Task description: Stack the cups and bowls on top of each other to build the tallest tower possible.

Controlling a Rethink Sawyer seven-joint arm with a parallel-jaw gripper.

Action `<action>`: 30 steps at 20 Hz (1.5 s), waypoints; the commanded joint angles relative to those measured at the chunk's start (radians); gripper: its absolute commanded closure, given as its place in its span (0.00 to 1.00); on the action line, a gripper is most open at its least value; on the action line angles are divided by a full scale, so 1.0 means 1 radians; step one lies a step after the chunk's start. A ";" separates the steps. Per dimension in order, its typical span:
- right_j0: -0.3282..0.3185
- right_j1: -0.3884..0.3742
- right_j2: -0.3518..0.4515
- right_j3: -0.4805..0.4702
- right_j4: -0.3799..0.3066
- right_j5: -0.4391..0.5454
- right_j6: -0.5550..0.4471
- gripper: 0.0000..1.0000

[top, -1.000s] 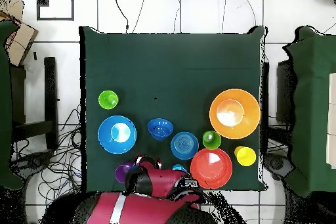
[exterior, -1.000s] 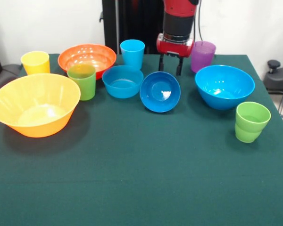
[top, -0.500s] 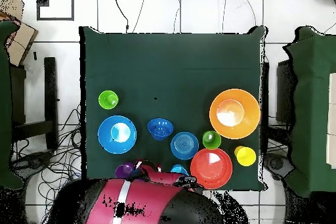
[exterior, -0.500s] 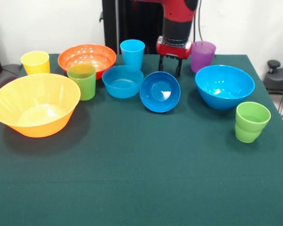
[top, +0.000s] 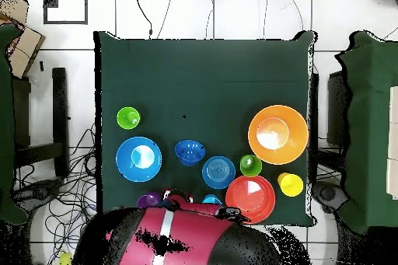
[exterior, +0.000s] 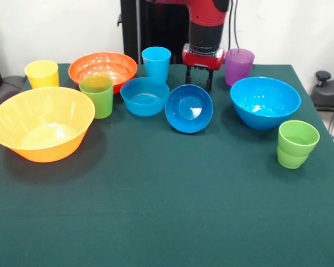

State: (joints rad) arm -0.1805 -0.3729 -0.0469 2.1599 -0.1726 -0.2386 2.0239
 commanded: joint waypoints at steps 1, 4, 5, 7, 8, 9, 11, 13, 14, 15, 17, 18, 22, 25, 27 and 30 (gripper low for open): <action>-0.046 0.073 0.100 -0.258 -0.025 0.105 0.019 0.00; -0.053 0.092 0.112 -0.299 -0.038 0.122 0.009 0.00; -0.056 0.099 0.114 -0.314 -0.044 0.125 0.006 0.00; -0.073 0.129 0.128 -0.356 -0.069 0.126 -0.009 0.00; -0.084 0.145 0.138 -0.378 -0.081 0.135 -0.019 0.00; -0.092 0.156 0.143 -0.399 -0.094 0.139 -0.028 0.00; -0.107 0.165 0.158 -0.429 -0.116 0.165 -0.041 0.00; -0.108 0.165 0.162 -0.450 -0.128 0.186 -0.042 0.00; -0.105 0.162 0.160 -0.458 -0.132 0.192 -0.038 0.00; -0.108 0.165 0.163 -0.468 -0.142 0.196 -0.039 0.00; -0.118 0.173 0.175 -0.491 -0.160 0.211 -0.045 0.00; -0.125 0.177 0.184 -0.504 -0.170 0.223 -0.051 0.00; -0.132 0.193 0.194 -0.547 -0.199 0.246 -0.051 0.00; -0.140 0.195 0.205 -0.567 -0.215 0.262 -0.047 0.00; -0.140 0.192 0.206 -0.576 -0.222 0.267 -0.039 0.00; -0.145 0.190 0.216 -0.583 -0.240 0.267 -0.032 0.00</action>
State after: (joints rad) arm -0.2893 -0.3932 0.0795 1.9954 -0.3438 0.2139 2.0243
